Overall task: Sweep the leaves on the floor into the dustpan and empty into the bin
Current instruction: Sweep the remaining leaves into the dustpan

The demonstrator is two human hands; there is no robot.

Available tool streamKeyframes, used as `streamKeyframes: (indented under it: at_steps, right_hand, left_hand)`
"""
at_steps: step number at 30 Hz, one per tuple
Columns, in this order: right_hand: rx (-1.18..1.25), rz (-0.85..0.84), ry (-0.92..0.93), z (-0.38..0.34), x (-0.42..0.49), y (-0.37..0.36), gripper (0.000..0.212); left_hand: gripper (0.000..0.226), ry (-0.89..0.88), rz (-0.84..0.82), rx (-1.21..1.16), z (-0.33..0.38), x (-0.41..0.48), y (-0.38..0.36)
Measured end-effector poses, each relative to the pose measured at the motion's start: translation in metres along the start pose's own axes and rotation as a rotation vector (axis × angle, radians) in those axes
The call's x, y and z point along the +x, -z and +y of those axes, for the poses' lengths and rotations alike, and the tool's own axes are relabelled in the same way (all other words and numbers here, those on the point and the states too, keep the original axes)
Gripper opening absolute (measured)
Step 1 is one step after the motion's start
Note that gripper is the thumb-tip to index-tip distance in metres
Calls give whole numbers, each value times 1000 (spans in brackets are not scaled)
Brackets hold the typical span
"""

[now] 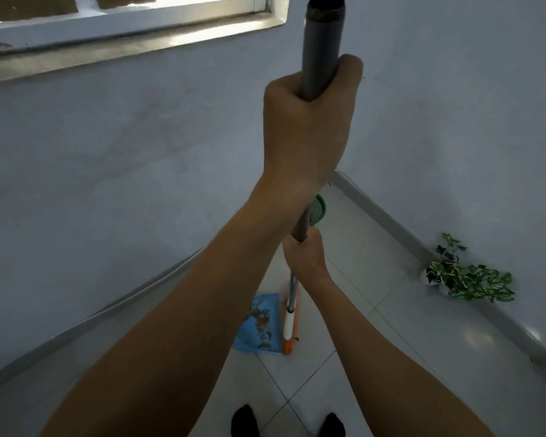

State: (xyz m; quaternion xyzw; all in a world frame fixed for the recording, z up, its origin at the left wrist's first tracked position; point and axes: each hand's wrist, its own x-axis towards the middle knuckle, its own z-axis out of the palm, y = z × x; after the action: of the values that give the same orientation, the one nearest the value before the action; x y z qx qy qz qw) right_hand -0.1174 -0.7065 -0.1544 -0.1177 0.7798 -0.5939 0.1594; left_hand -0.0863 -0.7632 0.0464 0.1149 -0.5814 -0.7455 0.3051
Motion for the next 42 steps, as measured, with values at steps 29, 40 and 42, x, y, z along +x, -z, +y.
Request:
streamKeyframes:
  at_steps: [29,40,42]
  right_hand:
    - [-49,479,-168,36,62,-34,43]
    - [15,433,-84,15,64,-22,43]
    - [46,418,-63,13,61,-10,42]
  left_hand:
    - [49,285,-283,-112,-62,90,27]
    - [48,165,-275,-41,-41,69,9]
    - [48,143,-285,-27,-37,62,-4]
